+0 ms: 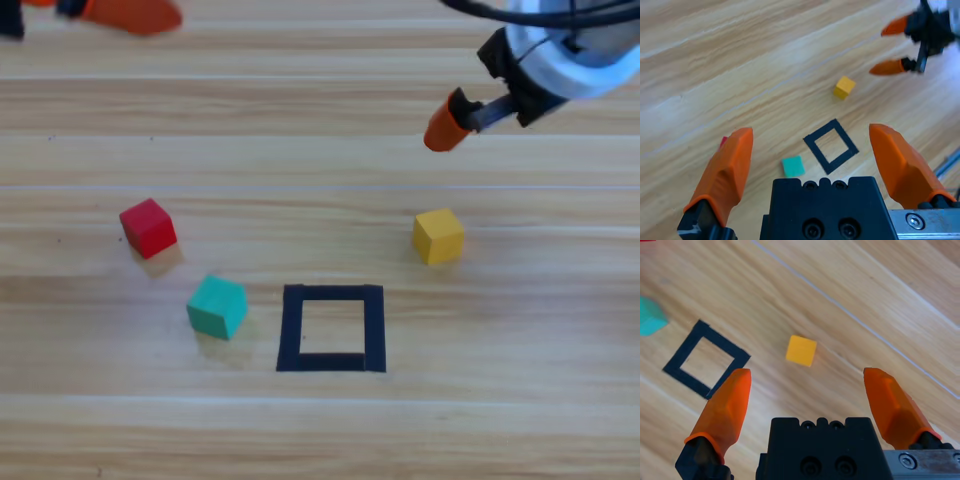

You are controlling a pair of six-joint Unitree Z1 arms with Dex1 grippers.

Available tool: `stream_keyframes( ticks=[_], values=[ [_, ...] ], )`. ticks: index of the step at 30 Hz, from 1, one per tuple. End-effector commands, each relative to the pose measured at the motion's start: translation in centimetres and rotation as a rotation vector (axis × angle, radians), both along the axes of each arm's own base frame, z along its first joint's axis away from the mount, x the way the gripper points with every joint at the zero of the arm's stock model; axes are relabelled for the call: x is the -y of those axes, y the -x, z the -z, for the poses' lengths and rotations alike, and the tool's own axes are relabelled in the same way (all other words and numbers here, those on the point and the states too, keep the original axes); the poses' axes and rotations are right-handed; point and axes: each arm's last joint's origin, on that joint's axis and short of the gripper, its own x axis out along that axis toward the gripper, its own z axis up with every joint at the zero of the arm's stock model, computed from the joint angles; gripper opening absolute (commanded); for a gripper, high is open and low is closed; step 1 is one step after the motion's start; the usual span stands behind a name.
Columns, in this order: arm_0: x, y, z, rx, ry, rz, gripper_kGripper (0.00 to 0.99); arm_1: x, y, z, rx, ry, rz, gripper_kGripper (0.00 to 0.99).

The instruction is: Stack the blocks in the rectangular block: red at the bottom, yellow in the middle, green on top

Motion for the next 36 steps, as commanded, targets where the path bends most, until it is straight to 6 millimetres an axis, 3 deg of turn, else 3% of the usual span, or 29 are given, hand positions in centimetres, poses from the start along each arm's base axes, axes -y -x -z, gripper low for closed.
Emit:
stream_keyframes(
  ticks=[1,4,10,15,19,23,28,33,34,36],
  values=[
    [0.7,-6.7,2.6,-0.252,-0.005,-0.312,0.990,-3.4,-3.0,6.7,-0.049,0.144,0.033,0.989],
    [0.3,-8.6,4.4,-0.337,0.032,-0.476,0.990,-4.1,-3.9,8.3,-0.071,0.171,0.043,0.986],
    [-0.1,-12.5,7.4,-0.510,0.062,-0.781,0.990,-4.7,-4.5,9.2,-0.112,0.205,0.054,0.982],
    [2.4,-17.7,9.9,-0.654,-0.041,-0.988,0.990,-5.0,-4.9,10.9,-0.139,0.227,0.049,0.980],
    [4.7,-21.5,12.7,-0.746,-0.121,-1.064,0.973,-5.7,-5.6,13.7,-0.186,0.262,0.050,0.973],
    [5.3,-22.3,14.5,-0.803,-0.121,-1.092,0.973,-6.3,-6.2,15.6,-0.220,0.294,0.051,0.948],
    [4.9,-22.8,15.8,-0.867,-0.105,-1.117,0.977,-5.7,-6.6,16.0,-0.264,0.297,0.072,0.902],
    [4.2,-23.2,16.0,-0.906,-0.079,-1.128,0.979,-5.5,-6.6,16.9,-0.350,0.272,0.052,0.758],
    [4.0,-23.3,16.1,-0.917,-0.071,-1.135,0.977,-5.4,-6.8,17.2,-0.375,0.265,0.050,0.678],
    [3.5,-23.4,16.4,-0.942,-0.065,-1.146,0.977,-5.1,-7.2,17.8,-0.431,0.238,0.047,0.408]
  ],
)
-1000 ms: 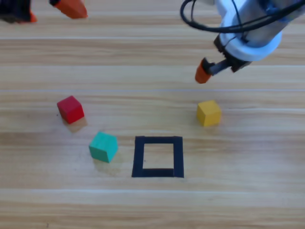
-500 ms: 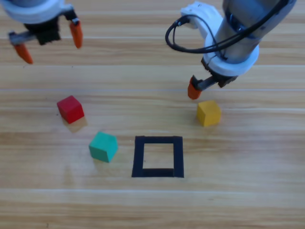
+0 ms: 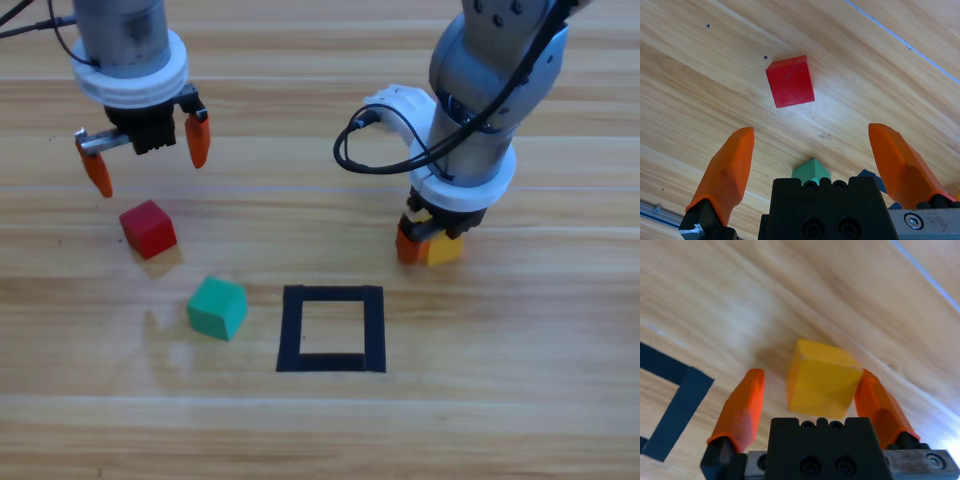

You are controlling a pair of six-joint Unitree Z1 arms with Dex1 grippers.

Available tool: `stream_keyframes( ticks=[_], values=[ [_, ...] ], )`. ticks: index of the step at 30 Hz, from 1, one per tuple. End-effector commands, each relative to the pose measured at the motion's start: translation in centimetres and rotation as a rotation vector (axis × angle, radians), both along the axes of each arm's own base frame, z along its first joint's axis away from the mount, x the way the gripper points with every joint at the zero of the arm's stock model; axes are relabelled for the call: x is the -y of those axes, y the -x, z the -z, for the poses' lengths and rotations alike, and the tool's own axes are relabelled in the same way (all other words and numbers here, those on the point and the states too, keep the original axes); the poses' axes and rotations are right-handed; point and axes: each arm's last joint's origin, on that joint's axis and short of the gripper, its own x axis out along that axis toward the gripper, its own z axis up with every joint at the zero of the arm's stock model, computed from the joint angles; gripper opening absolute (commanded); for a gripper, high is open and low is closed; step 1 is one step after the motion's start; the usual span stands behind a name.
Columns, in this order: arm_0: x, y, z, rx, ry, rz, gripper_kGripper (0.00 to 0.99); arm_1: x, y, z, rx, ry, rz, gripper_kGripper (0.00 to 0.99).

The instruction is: Stack the blocks in the rectangular block: red at the bottom, yellow in the middle, green on top

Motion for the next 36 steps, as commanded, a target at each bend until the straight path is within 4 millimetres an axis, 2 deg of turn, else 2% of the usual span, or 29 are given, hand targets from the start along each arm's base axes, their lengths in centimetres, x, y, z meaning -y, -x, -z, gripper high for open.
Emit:
stream_keyframes(
  ticks=[1,2,5,7,8,13,17,24,30,36],
  values=[
    [-2.0,-1.3,2.6,-0.089,0.010,-0.077,0.977,1.0,-1.4,4.0,-0.178,-0.013,0.034,0.287],
    [-2.3,-1.4,2.7,-0.097,0.020,-0.086,0.977,1.3,-1.7,4.2,-0.196,-0.025,0.034,0.179],
    [-3.1,-1.7,3.1,-0.113,0.035,-0.106,0.976,1.8,-2.2,4.7,-0.223,-0.029,0.048,0.156],
    [-3.7,-1.9,3.3,-0.122,0.042,-0.112,0.973,2.0,-2.2,4.4,-0.222,-0.026,0.052,0.008],
    [-3.9,-2.1,3.6,-0.130,0.046,-0.117,0.969,2.1,-2.1,4.0,-0.217,-0.027,0.053,0.000],
    [-4.4,-2.0,5.2,-0.149,0.065,-0.119,0.962,3.5,-0.7,0.1,-0.177,-0.045,0.068,0.000],
    [-4.3,-1.8,7.3,-0.156,0.088,-0.117,0.962,4.1,0.1,-2.0,-0.145,-0.058,0.093,0.000],
    [-4.0,-2.3,9.3,-0.142,0.121,-0.107,0.960,4.6,0.8,-2.7,-0.148,-0.069,0.106,0.025],
    [-4.0,-2.5,10.1,-0.135,0.122,-0.099,0.959,5.5,1.9,-3.2,-0.121,-0.087,0.102,0.025],
    [-4.4,-2.7,10.4,-0.128,0.119,-0.101,0.957,6.1,2.5,-2.7,-0.124,-0.087,0.139,0.021]
  ],
)
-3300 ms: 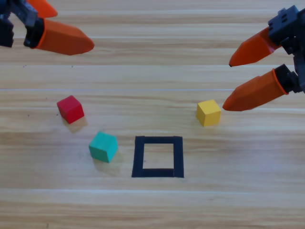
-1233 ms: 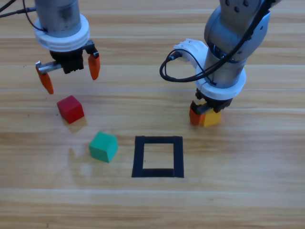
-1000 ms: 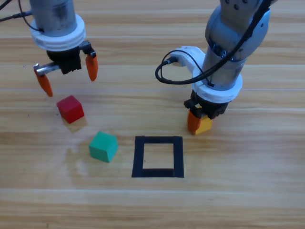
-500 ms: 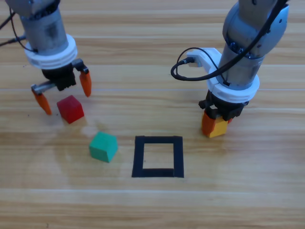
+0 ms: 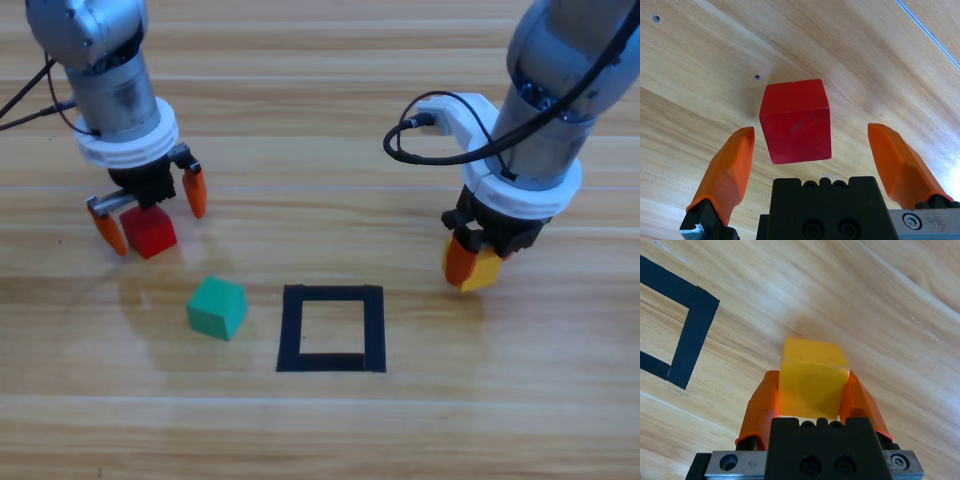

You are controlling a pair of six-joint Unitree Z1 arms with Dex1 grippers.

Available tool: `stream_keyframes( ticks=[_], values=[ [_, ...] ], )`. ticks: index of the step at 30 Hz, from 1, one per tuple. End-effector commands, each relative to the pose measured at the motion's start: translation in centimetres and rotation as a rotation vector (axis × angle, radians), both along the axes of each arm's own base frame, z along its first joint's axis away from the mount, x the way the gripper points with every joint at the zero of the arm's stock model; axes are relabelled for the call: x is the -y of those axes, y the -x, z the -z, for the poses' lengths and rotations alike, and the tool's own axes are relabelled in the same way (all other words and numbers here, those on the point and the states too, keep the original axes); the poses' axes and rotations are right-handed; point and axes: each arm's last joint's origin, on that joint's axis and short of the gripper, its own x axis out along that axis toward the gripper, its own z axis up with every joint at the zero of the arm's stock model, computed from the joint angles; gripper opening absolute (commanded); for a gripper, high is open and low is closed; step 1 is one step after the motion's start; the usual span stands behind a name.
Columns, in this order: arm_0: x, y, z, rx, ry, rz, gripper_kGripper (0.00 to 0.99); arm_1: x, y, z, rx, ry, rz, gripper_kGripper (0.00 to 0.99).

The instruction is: Stack the blocks in the rectangular block: red at the bottom, yellow in the middle, green on top

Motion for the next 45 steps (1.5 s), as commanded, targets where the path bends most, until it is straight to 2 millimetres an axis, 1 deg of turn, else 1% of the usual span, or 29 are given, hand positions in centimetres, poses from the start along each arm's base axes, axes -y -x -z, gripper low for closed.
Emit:
stream_keyframes(
  ticks=[1,4,6,9,11,12,14,18,19,24,25,27,29,31,32,33,34,36,39,40,42,44,45],
  values=[
    [-0.9,-0.6,2.7,-0.042,-0.014,-0.008,0.957,1.6,0.4,-0.4,0.028,0.002,0.047,0.021],
    [-1.0,-0.5,2.8,-0.045,-0.015,-0.008,0.925,2.3,1.4,-0.8,0.062,-0.033,0.046,0.021],
    [-1.1,-0.4,2.9,-0.046,-0.017,-0.005,0.874,2.6,1.8,-1.2,0.073,-0.049,0.050,0.021],
    [-1.3,-0.2,3.5,-0.048,-0.016,0.000,0.824,3.0,2.3,-1.8,0.079,-0.063,0.079,0.021],
    [-1.4,0.2,4.0,-0.058,-0.020,0.005,0.756,3.6,3.0,-2.2,0.098,-0.083,0.086,0.021],
    [-1.4,0.2,4.1,-0.058,-0.023,0.011,0.710,3.9,3.3,-2.4,0.109,-0.096,0.086,0.021],
    [-1.5,0.3,4.1,-0.060,-0.027,0.018,0.652,4.3,3.9,-2.8,0.127,-0.115,0.087,0.021],
    [-1.6,0.6,4.1,-0.064,-0.043,0.024,0.557,4.5,4.1,-3.0,0.134,-0.128,0.095,0.021],
    [-1.6,0.5,4.0,-0.064,-0.043,0.041,0.517,4.5,4.2,-3.0,0.133,-0.127,0.095,0.021],
    [-1.8,1.0,3.1,-0.076,-0.055,0.109,0.120,4.5,4.2,-2.8,0.136,-0.128,0.105,0.021],
    [-1.8,0.9,3.0,-0.073,-0.046,0.137,0.104,4.5,4.1,-2.8,0.137,-0.130,0.106,0.021],
    [-1.3,0.3,2.5,-0.042,-0.038,0.185,0.106,4.5,4.1,-2.9,0.139,-0.131,0.112,0.021],
    [-0.3,0.1,2.0,-0.024,-0.010,0.253,0.104,4.5,4.1,-2.9,0.140,-0.133,0.112,0.021],
    [1.1,0.2,1.3,0.006,0.002,0.330,0.095,4.6,4.1,-2.9,0.140,-0.133,0.115,0.021],
    [1.8,0.0,0.5,0.027,0.012,0.376,0.072,4.5,4.1,-2.9,0.140,-0.134,0.115,0.021],
    [2.2,0.2,-0.5,0.032,0.012,0.401,0.029,4.6,4.1,-2.9,0.140,-0.134,0.118,0.021],
    [2.7,0.3,-1.7,0.057,0.025,0.450,0.005,4.5,4.2,-2.9,0.139,-0.133,0.122,0.021],
    [3.7,0.8,-4.2,0.087,0.051,0.532,0.000,4.6,4.2,-3.0,0.142,-0.132,0.125,0.021],
    [7.9,1.6,-9.8,0.140,0.014,0.694,0.000,4.6,4.2,-3.2,0.142,-0.137,0.139,0.021],
    [8.6,1.9,-10.9,0.154,0.014,0.729,0.000,4.6,4.2,-3.2,0.143,-0.138,0.140,0.021],
    [9.5,2.8,-12.3,0.188,0.032,0.780,0.000,4.6,4.2,-3.2,0.143,-0.138,0.142,0.021],
    [10.1,3.6,-13.0,0.197,0.044,0.811,0.000,4.7,4.3,-3.2,0.143,-0.139,0.143,0.021],
    [10.7,4.2,-13.2,0.195,0.049,0.836,0.000,4.7,4.3,-3.1,0.141,-0.138,0.145,0.021]
  ],
)
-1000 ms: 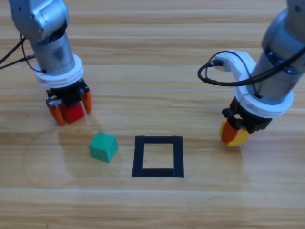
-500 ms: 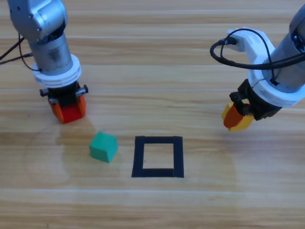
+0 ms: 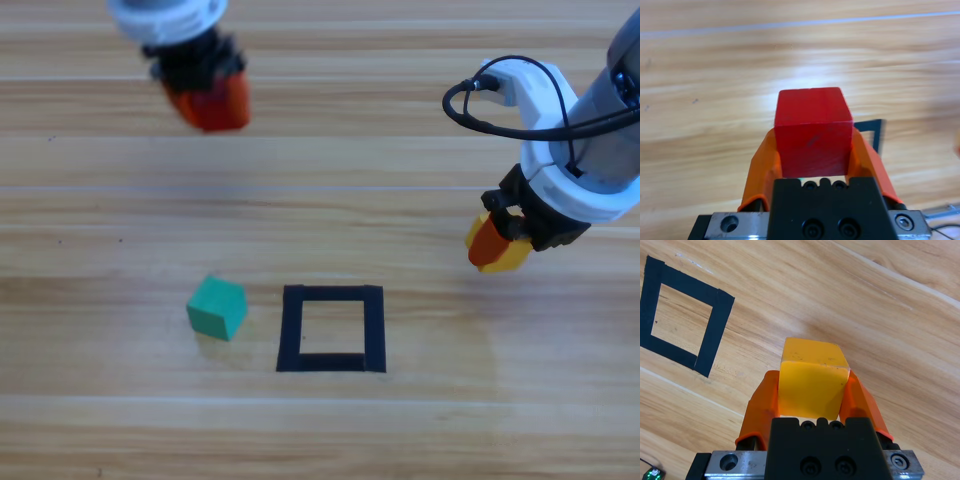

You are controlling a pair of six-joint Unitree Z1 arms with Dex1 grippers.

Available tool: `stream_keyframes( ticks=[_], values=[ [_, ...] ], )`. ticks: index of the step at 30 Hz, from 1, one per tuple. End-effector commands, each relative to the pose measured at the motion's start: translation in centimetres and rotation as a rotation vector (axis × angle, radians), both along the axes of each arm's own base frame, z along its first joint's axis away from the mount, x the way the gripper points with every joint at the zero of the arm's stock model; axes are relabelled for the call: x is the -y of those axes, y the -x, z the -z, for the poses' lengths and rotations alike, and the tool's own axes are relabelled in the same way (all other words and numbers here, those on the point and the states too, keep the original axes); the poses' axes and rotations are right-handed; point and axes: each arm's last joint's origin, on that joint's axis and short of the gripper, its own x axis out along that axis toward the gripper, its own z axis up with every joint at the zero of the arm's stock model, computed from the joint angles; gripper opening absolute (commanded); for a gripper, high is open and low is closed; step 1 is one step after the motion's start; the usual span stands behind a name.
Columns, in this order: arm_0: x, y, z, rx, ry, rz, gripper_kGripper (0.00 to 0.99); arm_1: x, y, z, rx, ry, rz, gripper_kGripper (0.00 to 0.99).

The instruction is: Stack the blocks in the rectangular block: red at the bottom, yellow in the middle, green on top

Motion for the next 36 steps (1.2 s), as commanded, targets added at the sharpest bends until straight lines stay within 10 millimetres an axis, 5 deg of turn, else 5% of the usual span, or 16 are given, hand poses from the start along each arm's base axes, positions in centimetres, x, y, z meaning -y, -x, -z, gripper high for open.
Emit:
stream_keyframes(
  ticks=[1,17,26,36],
  values=[
    [4.6,3.1,0.8,-0.042,-0.015,0.152,0.000,0.9,0.0,0.1,0.004,0.000,0.031,0.021],
    [11.9,8.4,6.7,-0.149,-0.157,0.108,0.000,1.0,0.1,0.0,0.003,-0.005,0.044,0.021],
    [14.1,8.8,11.9,-0.223,-0.246,0.071,0.000,1.0,0.1,-0.1,0.011,-0.001,0.050,0.021],
    [15.6,9.2,13.2,-0.228,-0.237,-0.004,0.000,0.9,-0.1,0.1,0.010,0.003,0.053,0.021]
  ],
)
